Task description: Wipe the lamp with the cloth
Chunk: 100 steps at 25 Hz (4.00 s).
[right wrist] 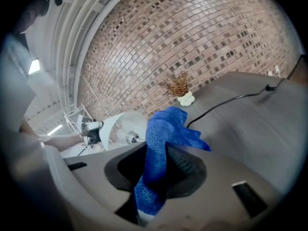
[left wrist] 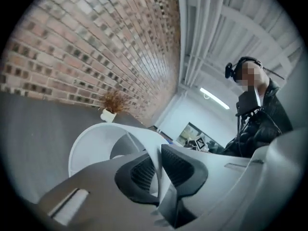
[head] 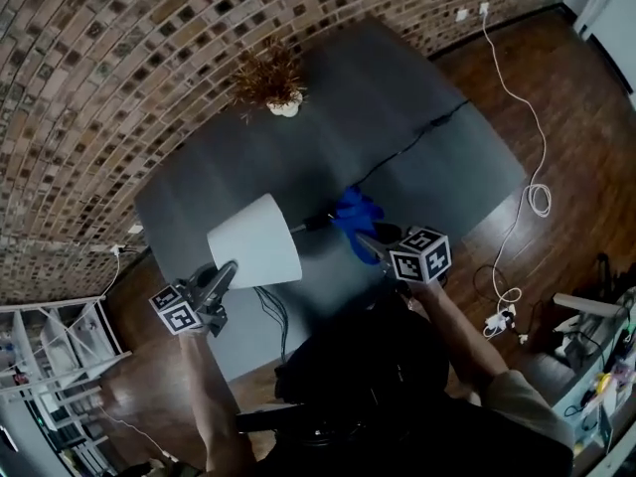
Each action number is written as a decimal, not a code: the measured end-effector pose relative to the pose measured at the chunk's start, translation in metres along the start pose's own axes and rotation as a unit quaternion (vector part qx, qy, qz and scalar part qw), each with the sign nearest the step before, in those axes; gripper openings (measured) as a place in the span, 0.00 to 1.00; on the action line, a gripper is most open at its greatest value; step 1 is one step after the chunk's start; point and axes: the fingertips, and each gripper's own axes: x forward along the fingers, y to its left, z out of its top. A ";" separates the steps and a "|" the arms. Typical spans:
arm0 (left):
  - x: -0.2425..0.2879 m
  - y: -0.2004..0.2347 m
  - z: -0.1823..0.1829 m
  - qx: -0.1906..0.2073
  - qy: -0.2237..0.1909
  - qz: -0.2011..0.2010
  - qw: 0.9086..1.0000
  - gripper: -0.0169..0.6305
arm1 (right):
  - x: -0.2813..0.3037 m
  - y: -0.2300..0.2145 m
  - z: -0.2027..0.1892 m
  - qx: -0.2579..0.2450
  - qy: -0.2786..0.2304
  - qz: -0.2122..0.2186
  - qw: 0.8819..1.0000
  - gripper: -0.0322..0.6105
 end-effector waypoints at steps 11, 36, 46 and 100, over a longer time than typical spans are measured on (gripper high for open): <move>-0.019 0.016 -0.040 -0.066 -0.088 -0.023 0.994 0.08 | 0.160 0.082 -0.026 -0.006 0.083 0.080 0.993 0.21; -0.016 0.010 -0.047 -0.062 -0.079 -0.029 0.995 0.08 | 0.072 -0.059 0.004 -0.116 0.085 -0.165 0.976 0.21; -0.018 0.009 -0.050 -0.065 -0.078 -0.021 0.995 0.08 | 0.110 0.045 0.011 -0.254 0.077 -0.079 0.961 0.21; -0.007 -0.059 -0.116 -0.053 -0.078 -0.051 0.994 0.28 | 0.106 0.018 -0.038 -0.238 0.229 -0.083 0.940 0.21</move>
